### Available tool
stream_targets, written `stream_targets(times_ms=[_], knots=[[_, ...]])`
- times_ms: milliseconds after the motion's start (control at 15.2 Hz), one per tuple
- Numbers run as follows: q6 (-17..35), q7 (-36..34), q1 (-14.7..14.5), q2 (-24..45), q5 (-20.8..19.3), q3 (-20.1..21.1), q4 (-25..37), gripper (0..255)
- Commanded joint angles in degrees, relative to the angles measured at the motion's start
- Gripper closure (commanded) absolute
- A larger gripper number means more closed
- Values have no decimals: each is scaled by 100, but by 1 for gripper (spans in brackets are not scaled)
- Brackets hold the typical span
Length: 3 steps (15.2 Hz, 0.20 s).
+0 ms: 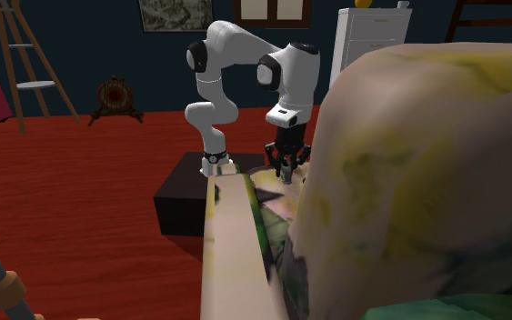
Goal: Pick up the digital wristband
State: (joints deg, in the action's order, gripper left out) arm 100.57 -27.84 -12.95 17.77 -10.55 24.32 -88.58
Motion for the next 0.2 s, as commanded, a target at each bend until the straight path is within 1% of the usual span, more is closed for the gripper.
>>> stream_targets(times_ms=[0, 132], knots=[[-138, 16, -4, -20, 12, 5, 118, 255], [-149, 17, -5, -21, 13, 6, 128, 255]])
